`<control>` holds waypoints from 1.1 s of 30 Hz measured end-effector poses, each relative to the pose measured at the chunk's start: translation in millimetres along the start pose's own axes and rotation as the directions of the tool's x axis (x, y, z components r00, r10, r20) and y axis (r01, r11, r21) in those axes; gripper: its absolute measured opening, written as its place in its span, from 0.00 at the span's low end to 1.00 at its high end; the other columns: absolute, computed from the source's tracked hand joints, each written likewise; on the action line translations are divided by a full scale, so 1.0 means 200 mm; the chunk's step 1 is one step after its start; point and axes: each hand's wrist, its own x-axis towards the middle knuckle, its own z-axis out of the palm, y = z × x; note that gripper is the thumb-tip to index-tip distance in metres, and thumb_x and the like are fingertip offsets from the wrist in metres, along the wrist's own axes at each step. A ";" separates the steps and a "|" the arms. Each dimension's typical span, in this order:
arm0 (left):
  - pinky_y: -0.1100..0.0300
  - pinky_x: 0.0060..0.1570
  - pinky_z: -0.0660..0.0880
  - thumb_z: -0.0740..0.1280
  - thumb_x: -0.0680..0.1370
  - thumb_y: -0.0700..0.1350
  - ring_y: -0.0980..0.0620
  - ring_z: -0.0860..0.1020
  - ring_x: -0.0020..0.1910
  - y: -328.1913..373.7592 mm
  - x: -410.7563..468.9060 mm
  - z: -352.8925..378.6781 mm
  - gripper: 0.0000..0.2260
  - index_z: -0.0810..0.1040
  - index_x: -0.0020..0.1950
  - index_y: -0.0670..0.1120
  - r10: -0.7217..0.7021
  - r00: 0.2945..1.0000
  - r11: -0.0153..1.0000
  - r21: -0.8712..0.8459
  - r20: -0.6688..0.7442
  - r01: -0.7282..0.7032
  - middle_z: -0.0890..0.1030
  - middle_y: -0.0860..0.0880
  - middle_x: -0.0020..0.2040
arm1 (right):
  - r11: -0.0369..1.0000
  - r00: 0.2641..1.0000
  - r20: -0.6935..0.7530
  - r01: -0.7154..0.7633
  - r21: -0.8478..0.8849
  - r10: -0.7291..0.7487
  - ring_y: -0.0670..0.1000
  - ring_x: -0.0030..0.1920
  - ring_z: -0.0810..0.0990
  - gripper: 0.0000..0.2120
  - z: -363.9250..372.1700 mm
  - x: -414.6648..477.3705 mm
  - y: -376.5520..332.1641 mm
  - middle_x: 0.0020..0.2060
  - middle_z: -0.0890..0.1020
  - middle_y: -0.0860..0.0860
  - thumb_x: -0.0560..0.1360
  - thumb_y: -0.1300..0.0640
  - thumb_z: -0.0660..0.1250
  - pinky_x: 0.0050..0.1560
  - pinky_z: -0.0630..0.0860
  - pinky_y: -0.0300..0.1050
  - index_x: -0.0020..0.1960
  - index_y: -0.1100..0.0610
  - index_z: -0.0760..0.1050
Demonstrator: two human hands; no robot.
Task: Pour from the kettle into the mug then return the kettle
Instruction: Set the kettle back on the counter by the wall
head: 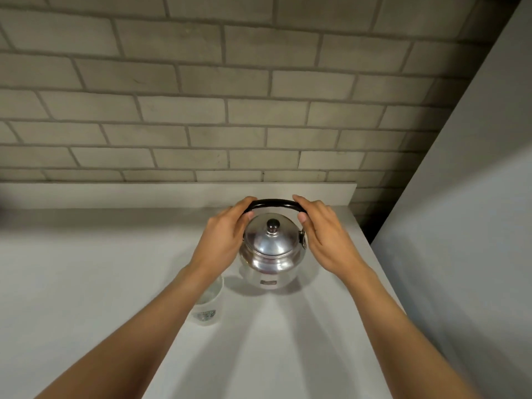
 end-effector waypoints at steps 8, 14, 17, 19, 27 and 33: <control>0.74 0.55 0.73 0.64 0.86 0.43 0.45 0.83 0.57 -0.24 0.34 0.09 0.17 0.76 0.75 0.51 -0.154 0.987 0.988 -0.011 0.041 0.154 0.86 0.46 0.58 | 0.997 0.988 0.138 -0.077 0.012 0.075 0.53 0.51 0.79 0.14 0.14 0.36 0.16 0.55 0.79 0.51 0.87 0.53 0.53 0.53 0.77 0.51 0.69 0.51 0.71; 0.48 0.62 0.80 0.65 0.85 0.46 0.43 0.84 0.54 -0.46 0.68 0.22 0.16 0.78 0.73 0.57 -0.321 0.942 0.937 -0.110 0.097 0.331 0.85 0.48 0.61 | 0.983 0.965 0.204 -0.177 0.041 0.165 0.53 0.50 0.79 0.13 0.29 0.69 0.37 0.54 0.79 0.49 0.86 0.53 0.53 0.52 0.77 0.51 0.64 0.52 0.73; 0.48 0.57 0.82 0.65 0.85 0.45 0.49 0.83 0.48 -0.51 0.70 0.23 0.14 0.80 0.68 0.59 -0.325 0.940 0.932 -0.135 0.104 0.338 0.84 0.56 0.52 | 0.982 0.957 0.235 -0.185 0.030 0.173 0.53 0.52 0.79 0.15 0.31 0.71 0.41 0.58 0.79 0.50 0.86 0.55 0.53 0.56 0.77 0.51 0.69 0.53 0.72; 0.50 0.51 0.83 0.65 0.85 0.44 0.52 0.82 0.43 -0.53 0.71 0.24 0.14 0.81 0.64 0.62 -0.312 0.946 0.932 -0.162 0.093 0.323 0.84 0.57 0.50 | 0.983 0.956 0.242 -0.178 0.043 0.162 0.53 0.53 0.78 0.17 0.32 0.72 0.41 0.59 0.78 0.51 0.86 0.57 0.54 0.58 0.77 0.52 0.72 0.53 0.71; 0.43 0.51 0.84 0.65 0.85 0.44 0.44 0.84 0.46 -0.56 0.70 0.26 0.16 0.79 0.58 0.68 -0.322 0.944 0.925 -0.188 0.073 0.330 0.82 0.60 0.51 | 0.996 0.965 0.249 -0.083 0.015 0.077 0.56 0.64 0.78 0.19 0.33 0.75 0.44 0.68 0.78 0.56 0.87 0.56 0.55 0.65 0.74 0.49 0.76 0.55 0.69; 0.45 0.50 0.84 0.65 0.85 0.45 0.45 0.84 0.49 -0.61 0.72 0.30 0.11 0.80 0.64 0.59 -0.334 0.940 0.918 -0.201 0.068 0.341 0.82 0.54 0.57 | 0.996 0.964 0.254 -0.088 0.034 0.077 0.57 0.62 0.78 0.19 0.35 0.76 0.47 0.64 0.79 0.57 0.87 0.58 0.56 0.61 0.72 0.44 0.77 0.56 0.69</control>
